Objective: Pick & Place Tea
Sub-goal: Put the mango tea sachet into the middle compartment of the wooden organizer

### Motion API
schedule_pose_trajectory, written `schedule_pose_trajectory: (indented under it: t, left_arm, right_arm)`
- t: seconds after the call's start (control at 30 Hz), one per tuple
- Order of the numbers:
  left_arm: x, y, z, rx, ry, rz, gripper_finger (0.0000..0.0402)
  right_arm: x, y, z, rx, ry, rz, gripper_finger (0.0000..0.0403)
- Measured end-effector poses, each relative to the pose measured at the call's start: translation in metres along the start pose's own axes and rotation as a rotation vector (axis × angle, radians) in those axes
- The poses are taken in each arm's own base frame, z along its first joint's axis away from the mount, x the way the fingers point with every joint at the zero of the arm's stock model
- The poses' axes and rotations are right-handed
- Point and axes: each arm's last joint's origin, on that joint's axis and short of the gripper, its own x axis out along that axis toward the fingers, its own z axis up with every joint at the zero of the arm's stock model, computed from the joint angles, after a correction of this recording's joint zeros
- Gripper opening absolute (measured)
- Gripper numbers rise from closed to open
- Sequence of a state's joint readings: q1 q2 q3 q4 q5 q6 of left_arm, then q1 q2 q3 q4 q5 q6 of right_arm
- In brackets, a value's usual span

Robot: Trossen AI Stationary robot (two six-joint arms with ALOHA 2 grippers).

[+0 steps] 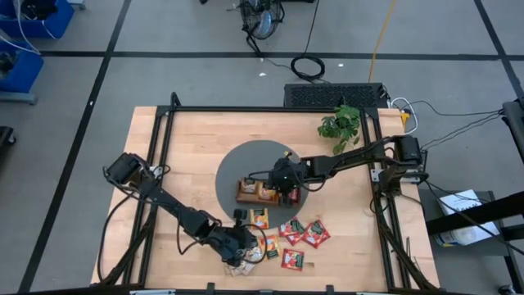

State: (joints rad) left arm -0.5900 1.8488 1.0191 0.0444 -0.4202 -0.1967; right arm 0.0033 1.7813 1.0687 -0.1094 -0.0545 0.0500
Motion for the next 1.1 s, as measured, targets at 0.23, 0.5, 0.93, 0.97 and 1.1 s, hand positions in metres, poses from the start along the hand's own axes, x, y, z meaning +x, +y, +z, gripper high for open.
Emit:
schedule_pose_trajectory:
  t: [0.23, 0.5, 0.93, 0.97, 1.1]
  left_arm:
    - [0.0, 0.0, -0.002, 0.001, 0.015, 0.002, 0.0026]
    - [0.0, 0.0, -0.002, -0.007, 0.015, 0.002, 0.0026]
    - [-0.003, 0.005, -0.013, 0.01, 0.078, 0.228, 0.0026]
    - [-0.004, 0.005, -0.014, 0.013, 0.082, 0.232, 0.0026]
    - [-0.005, 0.005, -0.017, 0.013, 0.106, 0.24, 0.0026]
  right_arm:
    - [-0.005, 0.002, 0.005, -0.023, -0.038, 0.005, 0.0046]
    - [-0.015, 0.007, 0.009, -0.065, -0.069, -0.024, 0.0103]
    - [-0.027, 0.04, 0.019, -0.182, -0.198, -0.119, 0.011]
    - [-0.026, 0.045, 0.02, -0.197, -0.217, -0.109, 0.0104]
    - [-0.015, 0.06, 0.017, -0.241, -0.223, -0.046, 0.0064]
